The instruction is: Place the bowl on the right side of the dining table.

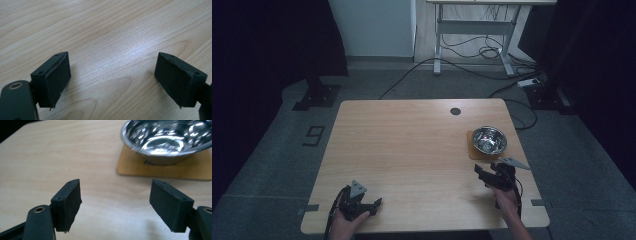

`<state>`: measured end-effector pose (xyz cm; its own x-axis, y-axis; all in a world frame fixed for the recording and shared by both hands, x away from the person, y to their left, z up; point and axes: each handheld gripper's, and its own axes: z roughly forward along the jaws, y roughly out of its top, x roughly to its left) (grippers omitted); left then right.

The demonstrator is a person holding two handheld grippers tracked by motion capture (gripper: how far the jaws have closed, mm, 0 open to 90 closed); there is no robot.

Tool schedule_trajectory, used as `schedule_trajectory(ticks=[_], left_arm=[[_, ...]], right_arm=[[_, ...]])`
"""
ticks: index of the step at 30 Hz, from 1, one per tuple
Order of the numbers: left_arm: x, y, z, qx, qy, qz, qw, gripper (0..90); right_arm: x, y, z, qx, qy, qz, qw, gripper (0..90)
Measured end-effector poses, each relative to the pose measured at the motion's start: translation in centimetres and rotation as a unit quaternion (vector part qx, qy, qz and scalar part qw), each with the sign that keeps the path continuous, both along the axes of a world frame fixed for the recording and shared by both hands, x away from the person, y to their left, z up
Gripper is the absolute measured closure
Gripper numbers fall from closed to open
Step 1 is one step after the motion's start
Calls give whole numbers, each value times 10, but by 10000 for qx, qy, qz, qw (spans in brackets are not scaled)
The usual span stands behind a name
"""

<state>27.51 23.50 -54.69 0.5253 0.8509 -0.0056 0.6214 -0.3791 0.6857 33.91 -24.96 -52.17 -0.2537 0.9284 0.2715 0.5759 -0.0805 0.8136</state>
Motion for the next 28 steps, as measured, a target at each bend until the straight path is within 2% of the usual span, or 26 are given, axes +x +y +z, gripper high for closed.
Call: schedule_trajectory(ticks=[5, 8, 11, 14, 17, 19, 28], left_arm=[[0, 0, 0, 3, 0, 0, 10000, 131], [0, 0, 0, 0, 0, 1, 10000, 131], [0, 0, 0, 0, 1, -1, 10000, 131], [0, 0, 0, 0, 1, -1, 10000, 131], [0, 0, 0, 0, 0, -1, 10000, 131], [0, 0, 0, 0, 1, -1, 10000, 131], [0, 0, 0, 0, 0, 0, 10000, 131]], right_arm=[[-13, 10, -9, -4, 75, 449, 9990, 276], [-16, 24, -14, -13, 128, 685, 9976, 279], [-19, 39, -20, -175, 168, 911, 9956, 278], [-21, 50, -25, -297, 166, 1011, 9943, 278], [-23, 58, -26, -346, 132, 1093, 9933, 278], [-25, 62, -26, -396, 62, 1052, 9936, 280], [-24, 61, -26, -383, 18, 906, 9952, 287]])
